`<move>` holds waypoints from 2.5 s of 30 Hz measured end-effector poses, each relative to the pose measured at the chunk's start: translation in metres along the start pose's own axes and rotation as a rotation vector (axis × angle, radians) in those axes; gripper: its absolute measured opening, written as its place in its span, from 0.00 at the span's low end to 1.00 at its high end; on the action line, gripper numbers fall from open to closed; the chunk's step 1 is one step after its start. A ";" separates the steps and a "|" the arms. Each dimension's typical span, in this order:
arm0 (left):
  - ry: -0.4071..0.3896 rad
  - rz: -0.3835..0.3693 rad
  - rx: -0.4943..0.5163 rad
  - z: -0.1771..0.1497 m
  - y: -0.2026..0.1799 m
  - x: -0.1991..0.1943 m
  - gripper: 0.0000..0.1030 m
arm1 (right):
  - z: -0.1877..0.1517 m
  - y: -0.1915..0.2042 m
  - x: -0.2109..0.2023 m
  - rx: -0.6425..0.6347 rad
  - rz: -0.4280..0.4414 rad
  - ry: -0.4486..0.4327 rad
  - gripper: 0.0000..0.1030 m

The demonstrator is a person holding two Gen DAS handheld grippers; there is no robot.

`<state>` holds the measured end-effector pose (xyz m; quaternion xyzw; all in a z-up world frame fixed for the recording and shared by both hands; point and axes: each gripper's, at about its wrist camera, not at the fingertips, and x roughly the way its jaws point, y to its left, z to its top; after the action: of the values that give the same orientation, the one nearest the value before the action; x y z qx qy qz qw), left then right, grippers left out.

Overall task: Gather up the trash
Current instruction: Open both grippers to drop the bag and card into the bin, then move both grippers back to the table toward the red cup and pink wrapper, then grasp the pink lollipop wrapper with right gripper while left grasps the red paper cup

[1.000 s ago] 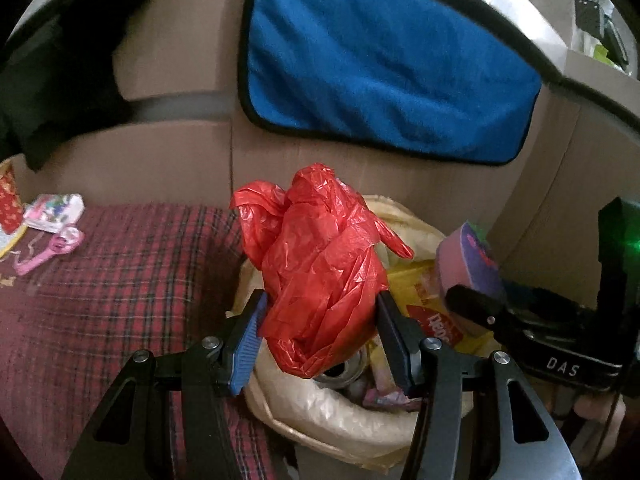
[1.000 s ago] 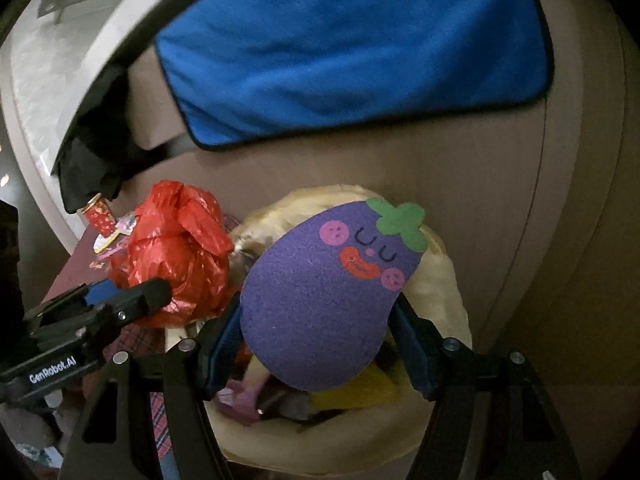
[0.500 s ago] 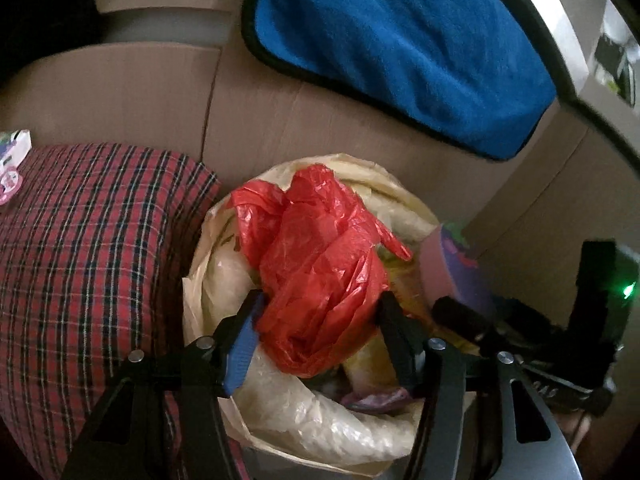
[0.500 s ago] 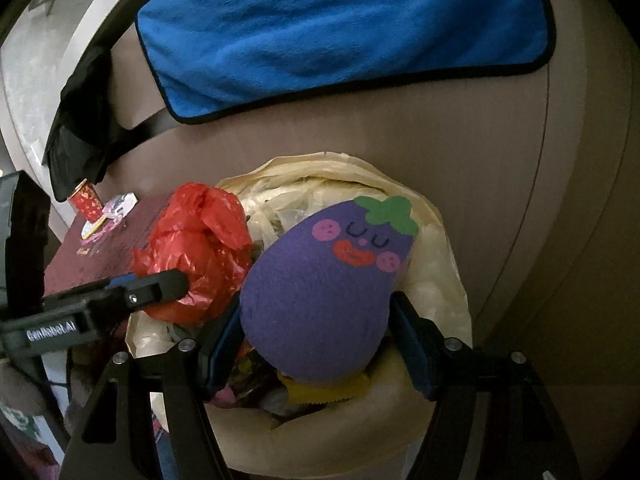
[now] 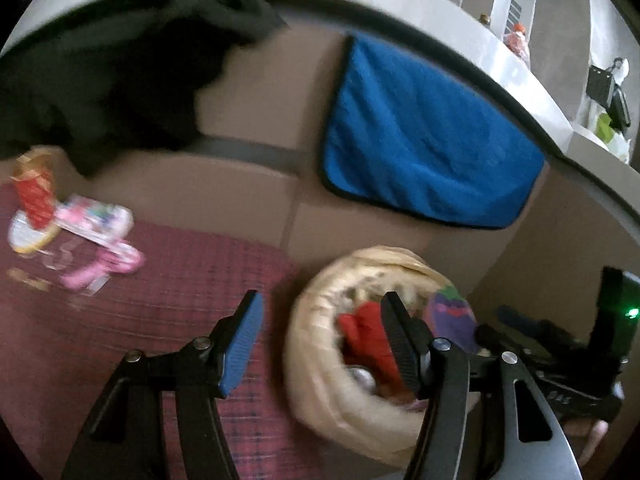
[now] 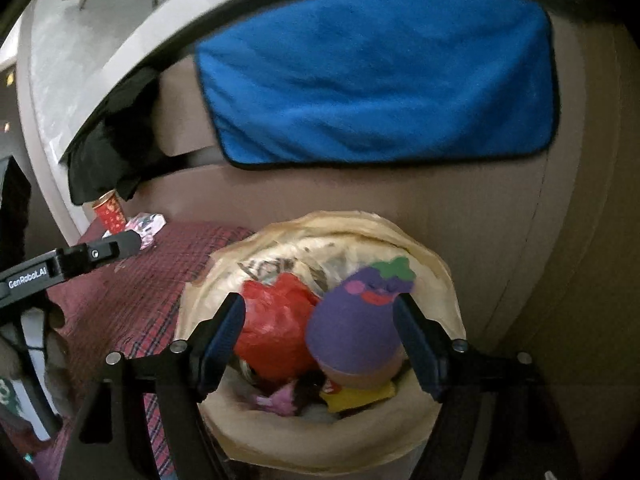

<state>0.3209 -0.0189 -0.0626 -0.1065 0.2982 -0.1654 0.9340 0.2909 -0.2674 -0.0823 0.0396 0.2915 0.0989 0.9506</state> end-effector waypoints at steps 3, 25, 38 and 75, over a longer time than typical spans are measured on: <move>-0.035 0.042 0.010 0.000 0.016 -0.024 0.60 | 0.007 0.024 -0.007 -0.033 0.018 -0.019 0.71; -0.201 0.267 -0.148 0.033 0.220 -0.159 0.60 | 0.072 0.253 0.014 -0.259 0.137 -0.115 0.71; -0.106 0.285 -0.303 0.039 0.311 -0.114 0.60 | 0.097 0.309 0.069 -0.306 0.178 -0.089 0.71; -0.093 0.357 -0.292 0.032 0.315 -0.133 0.05 | 0.061 0.302 0.230 -0.173 0.066 0.235 0.71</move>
<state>0.3155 0.3240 -0.0609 -0.1937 0.2896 0.0523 0.9359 0.4617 0.0750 -0.1179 -0.0448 0.3896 0.1589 0.9061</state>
